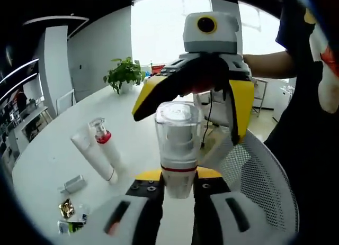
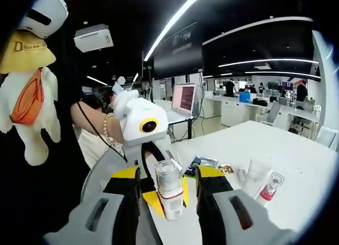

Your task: Arrange the skincare products in the storage area until every visible bottle or jar stands upright without overlapping.

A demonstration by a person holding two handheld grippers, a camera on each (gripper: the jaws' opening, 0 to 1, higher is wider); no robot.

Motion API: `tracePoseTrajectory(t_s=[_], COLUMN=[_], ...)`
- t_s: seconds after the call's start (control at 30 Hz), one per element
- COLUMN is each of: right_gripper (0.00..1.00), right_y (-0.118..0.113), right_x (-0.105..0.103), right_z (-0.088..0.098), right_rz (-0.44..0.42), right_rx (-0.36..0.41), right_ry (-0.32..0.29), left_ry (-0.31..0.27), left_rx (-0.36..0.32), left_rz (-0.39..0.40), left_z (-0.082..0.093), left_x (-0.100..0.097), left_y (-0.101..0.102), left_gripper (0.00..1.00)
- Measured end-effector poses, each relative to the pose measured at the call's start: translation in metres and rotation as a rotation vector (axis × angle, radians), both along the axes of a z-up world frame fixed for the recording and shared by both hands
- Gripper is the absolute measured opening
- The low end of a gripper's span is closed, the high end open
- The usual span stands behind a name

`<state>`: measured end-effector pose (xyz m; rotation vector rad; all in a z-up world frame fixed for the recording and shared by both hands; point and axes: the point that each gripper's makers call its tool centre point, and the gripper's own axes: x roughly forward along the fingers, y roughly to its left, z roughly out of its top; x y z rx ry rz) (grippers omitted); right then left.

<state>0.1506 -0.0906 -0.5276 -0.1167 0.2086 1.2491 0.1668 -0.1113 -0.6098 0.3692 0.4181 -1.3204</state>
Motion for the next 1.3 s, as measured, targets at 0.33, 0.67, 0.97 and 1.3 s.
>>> tracePoseTrajectory(t_s=[0.33, 0.67, 0.97, 1.3], right_gripper=[0.52, 0.65, 0.73, 0.87], right_y=[-0.016, -0.034, -0.043, -0.053], right_x=[0.009, 0.023, 0.025, 0.032], right_z=[-0.014, -0.026, -0.036, -0.041], right_rz=[-0.084, -0.207, -0.278, -0.352], right_rx=[0.002, 0.023, 0.031, 0.056], right_ry=[0.021, 0.043, 0.059, 0.071], left_ry=[0.015, 0.027, 0.022, 0.014], left_rx=[0.004, 0.003, -0.003, -0.005], left_rz=[-0.009, -0.006, -0.009, -0.024], left_z=[-0.023, -0.047, -0.066, -0.085], left_x=[0.014, 0.029, 0.043, 0.057], left_y=[-0.005, -0.008, -0.014, -0.021], left_gripper=[0.26, 0.26, 0.25, 0.25])
